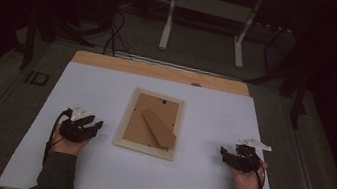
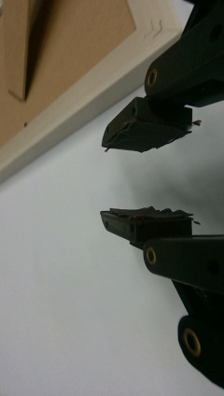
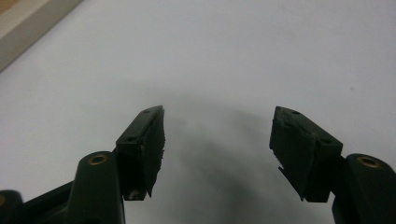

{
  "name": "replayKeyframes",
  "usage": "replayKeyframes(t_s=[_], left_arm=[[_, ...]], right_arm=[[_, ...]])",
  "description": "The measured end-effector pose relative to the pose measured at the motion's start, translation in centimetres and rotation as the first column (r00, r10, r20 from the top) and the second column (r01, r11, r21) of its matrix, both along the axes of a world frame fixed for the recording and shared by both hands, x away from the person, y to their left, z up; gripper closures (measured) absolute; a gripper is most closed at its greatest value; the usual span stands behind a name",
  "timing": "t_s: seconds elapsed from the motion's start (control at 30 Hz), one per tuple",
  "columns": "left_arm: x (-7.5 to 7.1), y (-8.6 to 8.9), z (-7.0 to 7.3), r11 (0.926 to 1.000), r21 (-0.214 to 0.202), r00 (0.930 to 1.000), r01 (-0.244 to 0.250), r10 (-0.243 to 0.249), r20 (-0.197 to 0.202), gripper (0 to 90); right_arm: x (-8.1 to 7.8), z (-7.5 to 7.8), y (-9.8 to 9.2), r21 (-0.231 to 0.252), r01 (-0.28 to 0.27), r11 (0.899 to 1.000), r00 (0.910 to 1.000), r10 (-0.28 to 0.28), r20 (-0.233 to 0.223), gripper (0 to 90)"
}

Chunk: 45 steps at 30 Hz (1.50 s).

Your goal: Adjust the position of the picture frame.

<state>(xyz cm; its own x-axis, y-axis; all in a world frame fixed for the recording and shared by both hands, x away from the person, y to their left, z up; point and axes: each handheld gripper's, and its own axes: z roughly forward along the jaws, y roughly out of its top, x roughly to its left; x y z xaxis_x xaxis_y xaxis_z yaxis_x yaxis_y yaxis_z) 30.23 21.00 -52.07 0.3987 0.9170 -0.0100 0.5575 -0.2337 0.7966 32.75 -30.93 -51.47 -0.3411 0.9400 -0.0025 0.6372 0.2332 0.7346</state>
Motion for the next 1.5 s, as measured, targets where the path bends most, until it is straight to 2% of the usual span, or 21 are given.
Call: replayKeyframes(t_s=[0.17, 0.27, 0.33, 0.5, 0.57, 0.83, 1.0, 1.1, 1.2, 1.27, 1.3, 1.33, 1.47, 1.5], left_arm=[[0.0, -0.5, 0.3, 0.9995, -0.01, 0.9995, 0.029, -0.029, -0.015, 55.3], [0.0, -0.5, 0.3, 0.9995, -0.015, 0.9992, 0.028, -0.029, -0.028, 51.2], [0.0, -0.4, 0.3, 0.9994, -0.029, 0.9989, 0.017, -0.018, -0.043, 49.0], [-0.1, -0.4, 0.4, 0.9983, -0.046, 0.9986, 0.035, -0.037, -0.039, 52.9], [-0.3, -0.6, 0.5, 0.9961, -0.069, 0.9976, 0.055, -0.058, -0.038, 52.9], [-1.2, -1.3, 0.9, 0.9905, -0.079, 0.9931, 0.112, -0.115, -0.026, 56.5], [-1.5, -1.6, 0.8, 0.9867, -0.09, 0.9897, 0.136, -0.139, -0.033, 60.3], [-1.6, -1.9, 0.7, 0.9801, -0.103, 0.9837, 0.17, -0.175, -0.041, 63.4], [-1.7, -2.5, 0.6, 0.9726, -0.104, 0.9753, 0.208, -0.214, -0.054, 66.5], [-1.8, -3.0, 0.4, 0.9668, -0.1, 0.9682, 0.235, -0.242, -0.064, 67.7], [-1.8, -3.4, 0.3, 0.9615, -0.093, 0.9611, 0.259, -0.266, -0.075, 68.5], [-1.8, -3.5, 0.2, 0.9601, -0.09, 0.9595, 0.265, -0.272, -0.075, 69.1], [-1.8, -4.1, -0.2, 0.9478, -0.083, 0.9442, 0.308, -0.315, -0.096, 71.9], [-1.8, -4.2, -0.2, 0.9462, -0.085, 0.9425, 0.312, -0.32, -0.097, 73.2]], right_arm=[[-0.1, 0.2, 0.2, -0.005, -0.015, 1.0, 0.9998, 0.015, 0.01, 36.1], [-0.2, 0.3, 0.1, 0.002, -0.018, 1.0, 0.9997, 0.018, 0.016, 36.4], [-0.2, 0.4, -0.1, 0.03, -0.017, 0.999, 0.9998, 0.016, 0.015, 38.7], [-0.3, 0.5, -0.2, 0.064, -0.037, 0.997, 0.9992, 0.036, 0.016, 44.2], [-0.4, 0.5, -0.1, 0.078, -0.045, 0.996, 0.9989, 0.044, 0.018, 46.4], [-0.5, 1.0, 1.0, 0.075, -0.098, 0.992, 0.9948, 0.096, 0.035, 51.4], [-0.1, 1.5, 1.7, 0.097, -0.146, 0.985, 0.9888, 0.142, 0.046, 56.7], [0.5, 1.6, 2.4, 0.102, -0.179, 0.979, 0.9834, 0.174, 0.05, 60.3], [1.2, 1.8, 2.9, 0.128, -0.201, 0.971, 0.9791, 0.196, 0.056, 64.3], [1.8, 1.8, 3.4, 0.136, -0.217, 0.967, 0.9755, 0.21, 0.065, 66.8], [2.1, 1.9, 3.6, 0.138, -0.224, 0.965, 0.974, 0.217, 0.067, 68.0], [2.7, 2.0, 4.1, 0.132, -0.232, 0.964, 0.972, 0.224, 0.072, 69.6], [3.6, 2.1, 4.9, 0.139, -0.247, 0.959, 0.9685, 0.239, 0.072, 72.6], [3.9, 2.1, 5.1, 0.136, -0.252, 0.958, 0.967, 0.244, 0.073, 73.3]])
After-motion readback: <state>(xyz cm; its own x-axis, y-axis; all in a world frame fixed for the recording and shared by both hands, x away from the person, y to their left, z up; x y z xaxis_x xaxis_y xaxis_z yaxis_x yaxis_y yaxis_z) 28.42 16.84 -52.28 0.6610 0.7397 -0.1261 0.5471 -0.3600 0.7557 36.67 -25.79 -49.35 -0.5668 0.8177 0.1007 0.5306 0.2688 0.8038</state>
